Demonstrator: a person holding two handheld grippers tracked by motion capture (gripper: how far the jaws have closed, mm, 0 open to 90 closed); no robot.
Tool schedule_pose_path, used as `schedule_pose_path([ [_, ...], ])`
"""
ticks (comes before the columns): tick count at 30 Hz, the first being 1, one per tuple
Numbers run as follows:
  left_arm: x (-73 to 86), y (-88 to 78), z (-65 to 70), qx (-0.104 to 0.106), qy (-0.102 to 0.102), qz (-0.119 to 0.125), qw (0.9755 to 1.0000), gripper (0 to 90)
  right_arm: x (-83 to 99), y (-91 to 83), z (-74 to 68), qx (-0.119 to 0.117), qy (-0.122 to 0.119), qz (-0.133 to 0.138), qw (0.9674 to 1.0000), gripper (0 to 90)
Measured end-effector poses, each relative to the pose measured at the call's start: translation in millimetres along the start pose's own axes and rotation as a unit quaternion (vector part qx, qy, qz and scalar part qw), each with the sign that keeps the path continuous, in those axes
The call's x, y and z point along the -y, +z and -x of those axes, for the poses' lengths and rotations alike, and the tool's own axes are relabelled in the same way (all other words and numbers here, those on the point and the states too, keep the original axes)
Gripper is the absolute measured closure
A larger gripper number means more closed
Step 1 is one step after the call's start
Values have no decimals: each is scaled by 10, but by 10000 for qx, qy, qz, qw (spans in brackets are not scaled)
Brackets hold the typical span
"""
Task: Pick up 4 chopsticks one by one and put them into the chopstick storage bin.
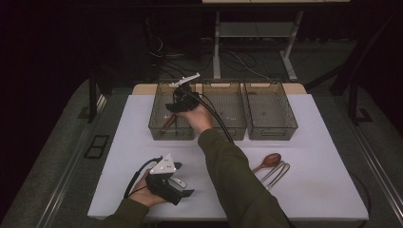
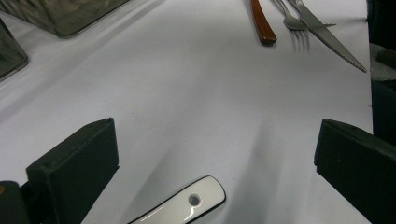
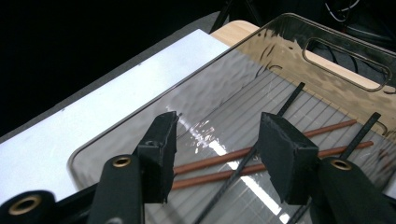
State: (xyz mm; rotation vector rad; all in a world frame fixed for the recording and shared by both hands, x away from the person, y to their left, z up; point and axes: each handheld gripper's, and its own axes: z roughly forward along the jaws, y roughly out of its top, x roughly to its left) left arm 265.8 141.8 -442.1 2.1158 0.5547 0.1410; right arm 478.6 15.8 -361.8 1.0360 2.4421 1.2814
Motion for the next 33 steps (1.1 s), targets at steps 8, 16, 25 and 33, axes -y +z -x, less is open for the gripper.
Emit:
schedule_pose_path([
  [8, 1, -1, 5, -22, -37, -21, 10000, 0, 142, -304, 50, -169, -13, 154, 9997, 407],
  [16, 4, 0, 1, -36, -34, -31, 10000, 0, 332, -601, 110, -225, -51, 273, 9994, 338],
  [25, 8, 0, -1, -42, -60, -28, 10000, 0, 546, -942, 153, -264, -204, 371, 9988, 305],
  [33, 11, 3, -7, -43, -68, -18, 10000, 0, 737, -1218, 204, -295, -259, 415, 9984, 291],
])
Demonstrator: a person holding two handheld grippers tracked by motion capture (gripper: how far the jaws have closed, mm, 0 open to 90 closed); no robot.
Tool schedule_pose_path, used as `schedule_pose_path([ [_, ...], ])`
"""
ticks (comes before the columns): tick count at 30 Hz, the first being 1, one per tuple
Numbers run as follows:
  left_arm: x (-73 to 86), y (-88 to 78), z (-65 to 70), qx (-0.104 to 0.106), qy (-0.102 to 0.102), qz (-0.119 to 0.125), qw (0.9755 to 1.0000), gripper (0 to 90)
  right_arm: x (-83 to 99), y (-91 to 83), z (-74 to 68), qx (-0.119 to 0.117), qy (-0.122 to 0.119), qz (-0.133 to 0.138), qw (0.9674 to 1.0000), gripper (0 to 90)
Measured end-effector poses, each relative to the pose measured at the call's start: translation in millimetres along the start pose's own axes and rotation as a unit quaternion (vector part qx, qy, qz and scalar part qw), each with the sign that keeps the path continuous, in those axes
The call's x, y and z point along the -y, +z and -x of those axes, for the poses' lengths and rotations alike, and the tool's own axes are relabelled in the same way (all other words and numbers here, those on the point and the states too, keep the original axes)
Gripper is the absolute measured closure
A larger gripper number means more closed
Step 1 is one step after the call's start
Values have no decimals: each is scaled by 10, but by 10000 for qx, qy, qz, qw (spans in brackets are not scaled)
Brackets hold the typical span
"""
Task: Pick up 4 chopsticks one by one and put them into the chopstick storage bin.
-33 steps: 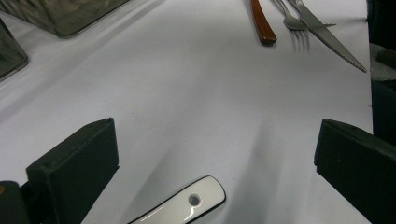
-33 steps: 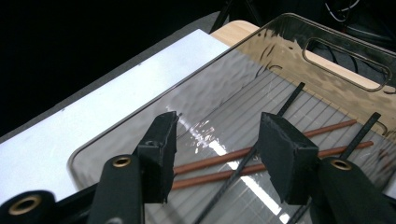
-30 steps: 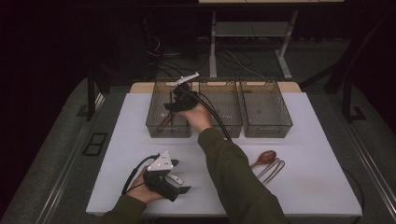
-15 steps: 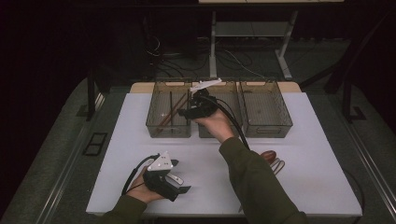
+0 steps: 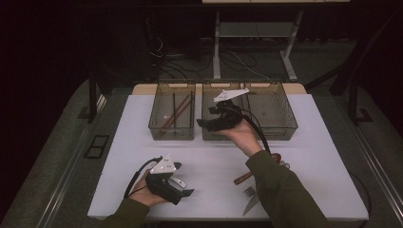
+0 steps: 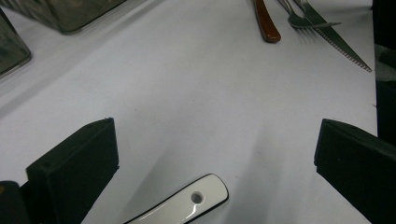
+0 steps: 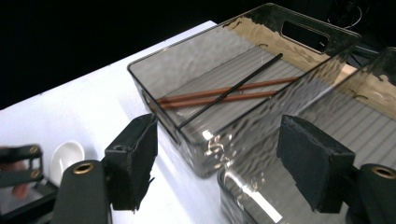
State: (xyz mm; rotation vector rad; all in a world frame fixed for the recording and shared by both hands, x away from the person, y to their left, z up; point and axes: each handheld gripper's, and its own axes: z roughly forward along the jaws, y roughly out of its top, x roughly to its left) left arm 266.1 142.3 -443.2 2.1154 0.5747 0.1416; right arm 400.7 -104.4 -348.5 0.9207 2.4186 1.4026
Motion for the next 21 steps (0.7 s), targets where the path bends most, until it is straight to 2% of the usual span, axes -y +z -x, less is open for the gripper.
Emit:
schedule_pose_path([
  [3, -2, -4, -8, -28, 8, 4, 10000, 0, 58, -101, 12, -60, -5, 55, 10000, 292],
  [6, 3, -1, 3, -20, -89, -2, 10000, 0, 138, -185, 13, -93, 2, 112, 9999, 294],
  [10, 3, -7, -6, -34, -52, -38, 10000, 0, 273, -279, 20, -132, -63, 81, 9999, 294],
  [15, 2, -7, -13, -50, -69, 7, 10000, 0, 478, -436, 53, -154, -42, 64, 9999, 294],
  [18, -2, -23, -29, -69, 29, -34, 10000, 0, 619, -523, 70, -202, -15, 80, 9998, 283],
  [21, -2, -29, -33, -83, 12, -26, 10000, 0, 757, -610, 70, -143, -31, 59, 9999, 266],
])
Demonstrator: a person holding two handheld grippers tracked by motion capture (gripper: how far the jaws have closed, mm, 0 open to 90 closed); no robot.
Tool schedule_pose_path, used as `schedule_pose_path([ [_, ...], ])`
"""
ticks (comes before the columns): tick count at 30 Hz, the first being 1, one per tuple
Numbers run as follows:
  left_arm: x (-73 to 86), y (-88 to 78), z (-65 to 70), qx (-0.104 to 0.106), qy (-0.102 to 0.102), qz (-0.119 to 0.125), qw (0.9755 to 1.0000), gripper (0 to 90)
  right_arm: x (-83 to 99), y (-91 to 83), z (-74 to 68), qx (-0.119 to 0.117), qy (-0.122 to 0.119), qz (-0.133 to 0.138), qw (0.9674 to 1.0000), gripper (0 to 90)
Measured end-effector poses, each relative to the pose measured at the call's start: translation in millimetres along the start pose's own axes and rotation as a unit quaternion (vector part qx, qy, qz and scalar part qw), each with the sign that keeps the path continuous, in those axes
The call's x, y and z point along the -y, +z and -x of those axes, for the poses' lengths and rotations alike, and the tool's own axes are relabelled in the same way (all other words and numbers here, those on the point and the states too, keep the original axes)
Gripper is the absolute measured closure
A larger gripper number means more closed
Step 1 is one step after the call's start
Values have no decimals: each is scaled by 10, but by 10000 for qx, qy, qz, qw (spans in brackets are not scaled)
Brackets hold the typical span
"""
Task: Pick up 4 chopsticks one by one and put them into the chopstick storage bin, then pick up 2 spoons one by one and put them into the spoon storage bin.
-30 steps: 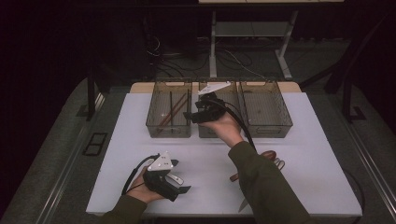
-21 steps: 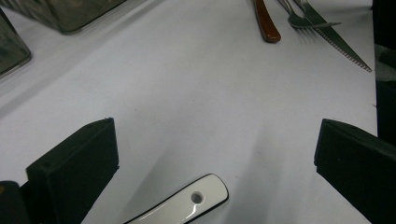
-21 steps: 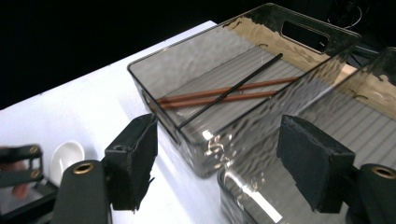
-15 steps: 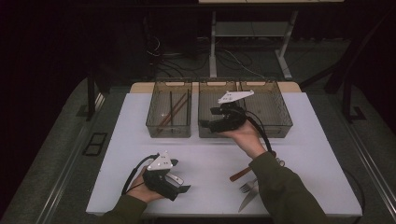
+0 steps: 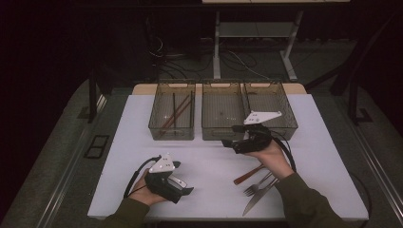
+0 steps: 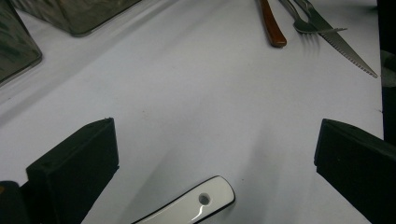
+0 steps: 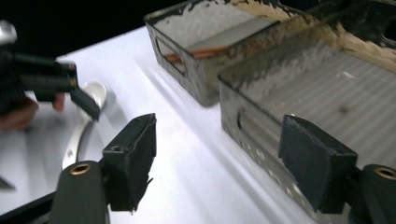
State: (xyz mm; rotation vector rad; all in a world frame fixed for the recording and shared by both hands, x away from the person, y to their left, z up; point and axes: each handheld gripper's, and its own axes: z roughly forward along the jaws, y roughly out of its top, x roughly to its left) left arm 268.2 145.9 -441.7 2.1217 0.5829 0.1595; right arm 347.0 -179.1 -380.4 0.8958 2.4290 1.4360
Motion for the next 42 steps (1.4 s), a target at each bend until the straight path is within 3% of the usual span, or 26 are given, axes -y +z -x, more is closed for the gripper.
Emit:
schedule_pose_path([
  [5, 1, 3, -3, -18, -20, -24, 10000, 0, 183, -142, 9, 97, 40, 37, 9999, 196],
  [15, 5, -4, 6, -37, -34, -25, 10000, 0, 613, -503, 48, 318, 298, 180, 9989, 187],
  [22, 2, -7, 5, -60, -34, -12, 10000, 0, 895, -707, 52, 678, 349, 137, 9970, 186],
  [26, -1, -11, 7, -75, -26, -10, 10000, 0, 1031, -807, 29, 712, 470, 181, 9962, 186],
  [32, -3, -11, 9, -81, -3, -38, 10000, 0, 1206, -889, -21, 756, 333, 51, 9966, 140],
  [37, -11, -24, 13, -87, 17, -41, 10000, 0, 1286, -980, 10, 817, 424, 93, 9957, 139],
  [40, -20, -57, 8, -101, 55, -24, 9999, 47, 1310, -1015, 26, 865, 453, 113, 9952, 139],
  [42, -28, -100, 0, -79, 96, -34, 9999, 127, 1311, -1023, 29, 887, 459, 121, 9949, 140],
])
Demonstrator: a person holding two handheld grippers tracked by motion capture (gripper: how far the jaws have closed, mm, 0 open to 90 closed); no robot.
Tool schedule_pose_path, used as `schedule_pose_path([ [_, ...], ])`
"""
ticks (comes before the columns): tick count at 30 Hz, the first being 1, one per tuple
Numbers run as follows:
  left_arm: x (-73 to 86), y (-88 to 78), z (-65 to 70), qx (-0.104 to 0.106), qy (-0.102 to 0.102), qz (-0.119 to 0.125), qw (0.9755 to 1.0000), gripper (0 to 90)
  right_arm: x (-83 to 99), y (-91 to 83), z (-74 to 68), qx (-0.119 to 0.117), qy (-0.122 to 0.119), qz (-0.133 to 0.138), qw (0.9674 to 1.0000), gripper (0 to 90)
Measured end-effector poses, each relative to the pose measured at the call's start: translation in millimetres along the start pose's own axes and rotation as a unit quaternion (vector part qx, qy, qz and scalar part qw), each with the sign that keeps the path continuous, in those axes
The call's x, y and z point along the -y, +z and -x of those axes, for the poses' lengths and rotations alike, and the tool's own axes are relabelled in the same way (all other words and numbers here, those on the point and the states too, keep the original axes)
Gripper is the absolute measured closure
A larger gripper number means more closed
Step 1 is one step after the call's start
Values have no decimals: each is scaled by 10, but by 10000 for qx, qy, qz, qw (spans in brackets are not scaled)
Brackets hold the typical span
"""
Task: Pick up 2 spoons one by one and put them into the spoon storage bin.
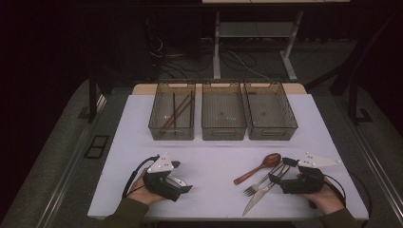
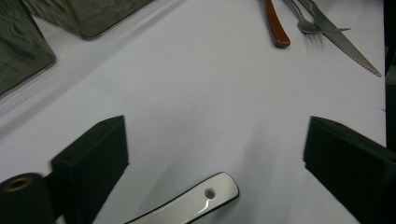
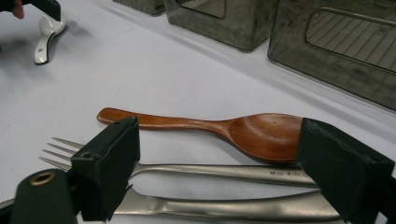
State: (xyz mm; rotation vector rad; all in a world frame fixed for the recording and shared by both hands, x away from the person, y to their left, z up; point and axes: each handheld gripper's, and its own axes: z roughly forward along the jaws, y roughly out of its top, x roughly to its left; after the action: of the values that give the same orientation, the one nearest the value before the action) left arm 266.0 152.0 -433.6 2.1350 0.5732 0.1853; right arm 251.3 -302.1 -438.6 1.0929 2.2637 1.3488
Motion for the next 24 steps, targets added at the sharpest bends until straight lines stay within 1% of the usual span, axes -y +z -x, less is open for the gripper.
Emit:
schedule_pose_path([
  [2, -6, -52, -19, -4, 21, 8, 10000, 182, -8, 5, -2, 7, 3, 1, 10000, 140],
  [3, -3, -79, -31, 24, -5, 20, 10000, 227, -10, 8, -5, 10, 1, 5, 10000, 140],
  [4, 3, -108, -48, 15, 10, 3, 10000, 287, -10, 11, -8, 7, -18, 0, 10000, 140],
  [6, 24, -148, -74, 13, -56, 8, 10000, 379, -12, 12, -18, 2, -31, -13, 10000, 140],
  [7, 36, -169, -95, -2, -5, -49, 10000, 433, -14, 11, -20, 2, -35, -22, 10000, 140],
  [9, 51, -191, -125, -52, -19, -145, 9999, 517, -16, 11, -22, 3, -27, 5, 10000, 140],
  [10, 59, -207, -138, -71, 7, -205, 9998, 568, -16, 10, -22, -2, -47, -5, 10000, 140],
  [12, 74, -229, -159, -101, -27, -283, 9995, 655, -16, 7, -18, -1, -31, 4, 10000, 140],
  [13, 82, -237, -169, -97, -36, -305, 9995, 693, -17, 7, -15, -10, -22, 9, 10000, 140],
  [16, 103, -245, -192, 31, -113, -424, 9990, 815, -18, 8, -21, -7, -42, -6, 10000, 140],
  [19, 125, -220, -201, 161, -148, -557, 9982, 891, -20, 15, -29, -15, -70, -10, 10000, 140],
  [20, 126, -209, -202, 221, -137, -625, 9977, 894, -20, 17, -30, -15, -81, -27, 10000, 140],
  [24, 137, -159, -181, 379, -97, -773, 9962, 895, -15, 19, -22, 14, -60, -60, 10000, 140],
])
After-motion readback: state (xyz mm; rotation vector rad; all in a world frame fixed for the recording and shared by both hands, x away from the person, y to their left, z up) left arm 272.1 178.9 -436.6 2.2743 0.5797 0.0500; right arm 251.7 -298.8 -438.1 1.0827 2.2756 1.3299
